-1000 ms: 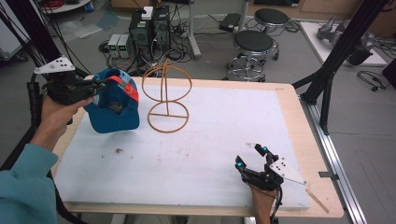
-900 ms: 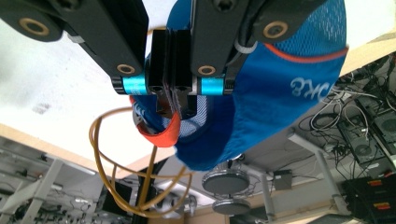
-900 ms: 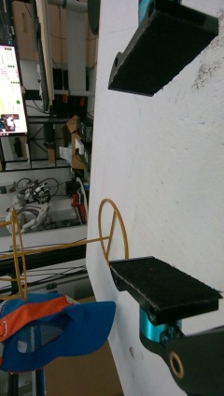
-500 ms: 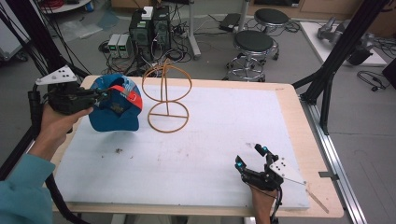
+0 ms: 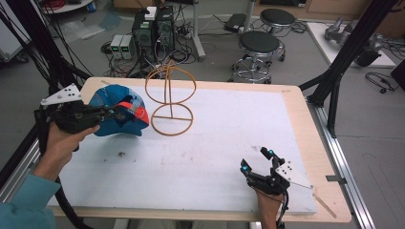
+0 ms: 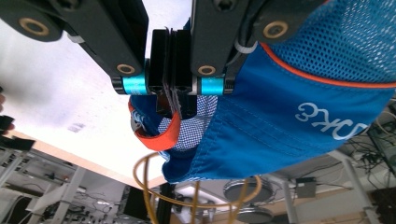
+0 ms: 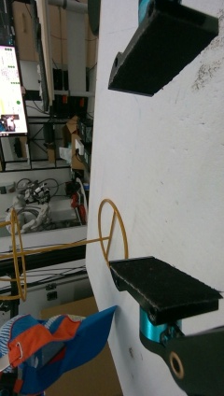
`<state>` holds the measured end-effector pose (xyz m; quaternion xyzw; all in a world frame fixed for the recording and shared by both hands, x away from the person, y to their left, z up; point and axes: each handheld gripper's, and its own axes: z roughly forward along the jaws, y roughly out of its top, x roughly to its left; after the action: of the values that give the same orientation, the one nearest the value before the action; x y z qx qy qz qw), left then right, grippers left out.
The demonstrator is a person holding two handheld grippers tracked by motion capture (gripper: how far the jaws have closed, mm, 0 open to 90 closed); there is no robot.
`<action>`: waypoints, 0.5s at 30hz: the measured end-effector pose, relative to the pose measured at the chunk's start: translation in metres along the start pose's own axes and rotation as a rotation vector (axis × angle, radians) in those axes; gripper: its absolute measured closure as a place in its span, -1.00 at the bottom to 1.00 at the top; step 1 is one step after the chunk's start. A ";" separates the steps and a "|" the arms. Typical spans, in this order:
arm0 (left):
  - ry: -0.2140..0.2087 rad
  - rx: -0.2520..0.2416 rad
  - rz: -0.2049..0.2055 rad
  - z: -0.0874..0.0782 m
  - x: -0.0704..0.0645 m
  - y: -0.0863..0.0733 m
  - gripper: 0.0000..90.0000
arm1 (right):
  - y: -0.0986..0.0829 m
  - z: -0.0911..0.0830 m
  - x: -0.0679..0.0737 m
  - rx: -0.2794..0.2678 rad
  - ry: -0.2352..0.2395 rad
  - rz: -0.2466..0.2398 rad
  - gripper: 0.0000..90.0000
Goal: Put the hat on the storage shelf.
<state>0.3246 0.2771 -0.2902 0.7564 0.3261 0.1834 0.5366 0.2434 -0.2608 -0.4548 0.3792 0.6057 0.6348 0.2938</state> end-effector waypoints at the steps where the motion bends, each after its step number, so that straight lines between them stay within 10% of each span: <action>1: -0.007 0.006 -0.004 0.001 -0.002 -0.002 0.97 | 0.000 0.000 0.000 0.000 0.000 -0.003 -0.76; 15: -0.142 0.039 -0.021 0.022 -0.031 -0.022 0.96 | 0.000 0.000 0.001 0.004 0.001 0.001 -0.76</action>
<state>0.3092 0.2453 -0.3163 0.7742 0.2987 0.1173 0.5455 0.2428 -0.2602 -0.4548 0.3798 0.6069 0.6338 0.2927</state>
